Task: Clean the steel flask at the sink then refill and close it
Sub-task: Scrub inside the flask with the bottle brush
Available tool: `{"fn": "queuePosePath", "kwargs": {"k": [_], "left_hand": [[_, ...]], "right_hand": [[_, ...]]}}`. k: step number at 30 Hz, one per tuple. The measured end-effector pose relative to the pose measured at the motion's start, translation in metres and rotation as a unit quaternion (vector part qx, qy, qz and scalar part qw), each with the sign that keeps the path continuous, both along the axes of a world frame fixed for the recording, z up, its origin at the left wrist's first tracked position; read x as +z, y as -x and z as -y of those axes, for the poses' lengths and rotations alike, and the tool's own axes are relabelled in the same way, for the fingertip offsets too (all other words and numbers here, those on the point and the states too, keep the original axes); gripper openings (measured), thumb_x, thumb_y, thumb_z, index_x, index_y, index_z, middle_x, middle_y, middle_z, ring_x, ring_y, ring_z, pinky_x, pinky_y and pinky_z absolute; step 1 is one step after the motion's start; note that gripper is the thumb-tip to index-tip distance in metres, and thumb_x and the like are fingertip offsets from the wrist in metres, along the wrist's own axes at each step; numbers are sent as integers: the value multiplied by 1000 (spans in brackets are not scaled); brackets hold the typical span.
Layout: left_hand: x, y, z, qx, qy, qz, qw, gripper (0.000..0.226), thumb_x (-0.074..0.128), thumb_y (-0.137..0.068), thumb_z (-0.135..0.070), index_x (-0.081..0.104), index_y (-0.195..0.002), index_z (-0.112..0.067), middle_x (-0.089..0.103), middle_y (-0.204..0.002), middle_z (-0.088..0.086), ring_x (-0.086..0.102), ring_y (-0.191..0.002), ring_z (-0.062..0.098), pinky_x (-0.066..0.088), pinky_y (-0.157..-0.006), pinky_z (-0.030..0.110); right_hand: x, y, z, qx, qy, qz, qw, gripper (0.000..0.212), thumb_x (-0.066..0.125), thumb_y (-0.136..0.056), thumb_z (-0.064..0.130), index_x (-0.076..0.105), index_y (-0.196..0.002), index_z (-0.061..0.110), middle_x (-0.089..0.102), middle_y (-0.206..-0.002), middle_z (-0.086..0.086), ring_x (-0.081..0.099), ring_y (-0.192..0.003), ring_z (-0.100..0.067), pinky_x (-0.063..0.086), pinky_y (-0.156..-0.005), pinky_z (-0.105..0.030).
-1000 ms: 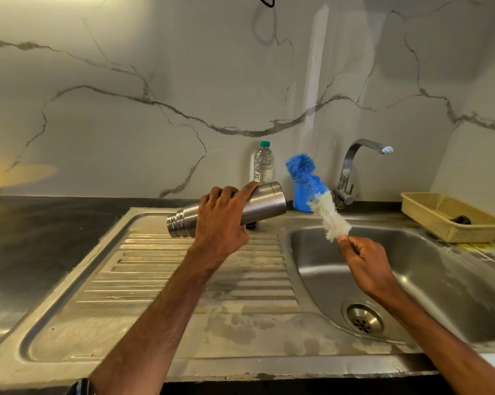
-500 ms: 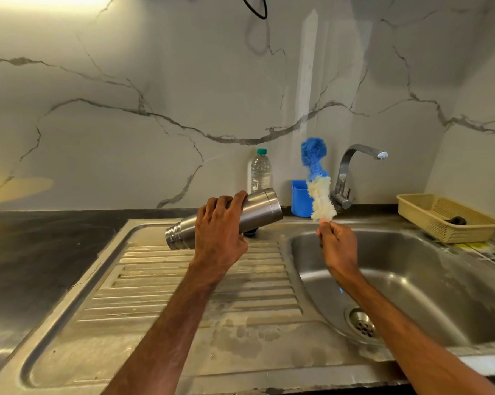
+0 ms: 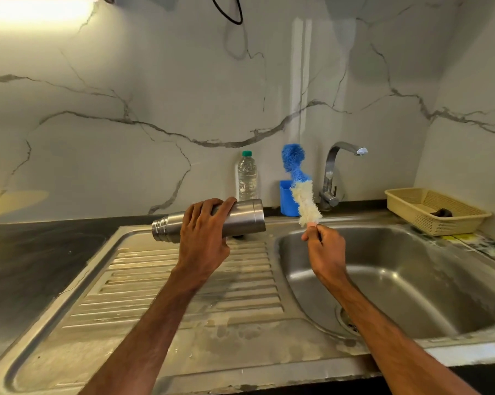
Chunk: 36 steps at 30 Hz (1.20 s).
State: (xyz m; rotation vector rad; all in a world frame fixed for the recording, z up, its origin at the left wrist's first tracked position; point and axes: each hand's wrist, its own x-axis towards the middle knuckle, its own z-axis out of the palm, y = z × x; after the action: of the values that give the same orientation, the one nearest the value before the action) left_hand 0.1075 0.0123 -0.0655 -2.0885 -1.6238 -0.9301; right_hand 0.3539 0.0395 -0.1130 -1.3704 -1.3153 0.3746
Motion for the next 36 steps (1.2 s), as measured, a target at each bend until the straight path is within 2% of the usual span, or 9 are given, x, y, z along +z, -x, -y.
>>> {"fn": "queuePosePath", "kwargs": {"k": [5, 12, 15, 20, 23, 26, 28, 31, 36], "left_hand": [[7, -7, 1, -10, -33, 37, 999, 100, 94, -63, -17, 44, -149, -27, 54, -140, 8, 48, -131, 32, 43, -106, 65], [24, -41, 0, -60, -45, 65, 995, 93, 90, -71, -22, 40, -149, -23, 53, -144, 6, 54, -127, 30, 52, -98, 59], [41, -52, -9, -84, -68, 118, 987, 92, 91, -72, -25, 38, -148, -20, 58, -137, 7, 59, -120, 26, 53, -95, 50], [75, -70, -35, -109, -4, 272, 956, 92, 92, -72, -34, 38, -144, -17, 61, -134, 4, 59, -110, 17, 50, -99, 40], [78, -75, -56, -110, 79, 383, 914, 86, 91, -73, -31, 42, -142, -18, 61, -127, 0, 57, -106, 14, 52, -101, 43], [74, -81, -77, -126, 146, 457, 869, 87, 92, -72, -27, 42, -142, -21, 61, -128, 0, 61, -105, 18, 60, -80, 42], [71, -86, -88, -114, 165, 456, 867, 88, 92, -71, -26, 43, -143, -19, 61, -133, 3, 60, -102, 18, 56, -72, 37], [62, -89, -105, -81, 170, 416, 890, 89, 93, -69, -31, 43, -141, -17, 61, -131, 5, 60, -102, 19, 59, -82, 41], [50, -93, -123, -55, 183, 394, 899, 89, 93, -69, -30, 42, -140, -14, 61, -131, 8, 63, -110, 24, 59, -91, 49]], "right_hand": [[-2, -2, -3, 13, 1, 31, 999, 29, 53, -102, 31, 66, -93, 7, 69, -94, -8, 59, -71, -4, 42, -58, -12], [4, -9, -5, -4, -19, 18, 1000, 29, 50, -103, 34, 65, -94, 11, 69, -98, -8, 63, -82, -8, 43, -60, -9], [6, -11, -6, -10, -19, 5, 1000, 30, 49, -103, 35, 64, -92, 11, 69, -94, -6, 61, -75, -5, 42, -56, -10], [3, -13, -9, -16, -17, -13, 1000, 32, 49, -103, 36, 66, -97, 9, 68, -95, -7, 61, -75, -7, 43, -55, -11], [2, -13, -11, -22, -21, -20, 999, 33, 49, -103, 36, 66, -97, 8, 68, -94, -8, 65, -77, -10, 50, -60, -17], [3, -12, -12, -24, -24, -34, 999, 32, 49, -104, 35, 65, -92, 10, 67, -88, -7, 65, -74, -14, 57, -65, -28], [2, -13, -13, -23, -23, -32, 999, 30, 49, -104, 33, 65, -91, 11, 67, -87, -6, 63, -72, -12, 56, -65, -27], [0, -14, -16, -23, -18, -30, 999, 29, 50, -103, 32, 66, -99, 8, 68, -93, -7, 61, -76, -11, 54, -66, -23], [-3, -16, -21, -28, -17, -34, 999, 30, 50, -103, 31, 68, -100, 7, 69, -93, -10, 58, -74, -11, 45, -57, -16]]}}
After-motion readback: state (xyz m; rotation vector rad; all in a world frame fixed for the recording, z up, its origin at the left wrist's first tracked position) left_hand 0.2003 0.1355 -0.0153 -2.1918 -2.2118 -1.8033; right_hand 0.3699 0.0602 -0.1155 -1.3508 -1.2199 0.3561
